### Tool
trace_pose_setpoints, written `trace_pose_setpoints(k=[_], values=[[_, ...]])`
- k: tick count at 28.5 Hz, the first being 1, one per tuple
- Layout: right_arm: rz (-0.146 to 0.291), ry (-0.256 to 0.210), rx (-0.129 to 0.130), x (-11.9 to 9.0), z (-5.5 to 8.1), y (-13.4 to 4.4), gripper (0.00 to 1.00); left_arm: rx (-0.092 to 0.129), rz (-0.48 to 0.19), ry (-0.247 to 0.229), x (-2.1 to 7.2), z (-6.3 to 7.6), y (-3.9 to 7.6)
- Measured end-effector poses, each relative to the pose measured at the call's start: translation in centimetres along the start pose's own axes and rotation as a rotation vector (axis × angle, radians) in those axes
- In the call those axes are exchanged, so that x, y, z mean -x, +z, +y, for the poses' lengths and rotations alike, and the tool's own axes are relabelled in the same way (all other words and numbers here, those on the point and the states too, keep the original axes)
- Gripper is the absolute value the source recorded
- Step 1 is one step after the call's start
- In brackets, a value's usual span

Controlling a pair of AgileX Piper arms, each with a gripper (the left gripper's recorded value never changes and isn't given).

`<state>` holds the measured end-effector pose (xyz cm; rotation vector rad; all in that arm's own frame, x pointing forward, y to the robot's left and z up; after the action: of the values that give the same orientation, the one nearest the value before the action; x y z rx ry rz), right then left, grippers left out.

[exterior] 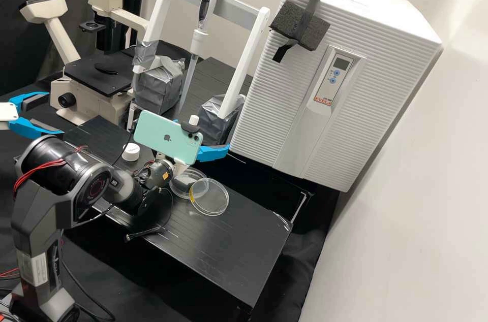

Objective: Close the bottle

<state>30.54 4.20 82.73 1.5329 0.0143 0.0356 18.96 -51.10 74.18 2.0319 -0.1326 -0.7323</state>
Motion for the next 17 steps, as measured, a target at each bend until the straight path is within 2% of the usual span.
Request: trace_pose_setpoints(k=[13, 17], values=[[0.0, 0.0, 0.0, 0.0, 0.0, 0.0, 1.0, -0.002, -0.001, 0.011, 0.09, 0.2, 0.0], [0.011, 0.005, 0.002, 1.3, 0.3, -0.4, 1.0, -0.001, -0.001, 0.016, 0.01, 0.3, 0.1]])
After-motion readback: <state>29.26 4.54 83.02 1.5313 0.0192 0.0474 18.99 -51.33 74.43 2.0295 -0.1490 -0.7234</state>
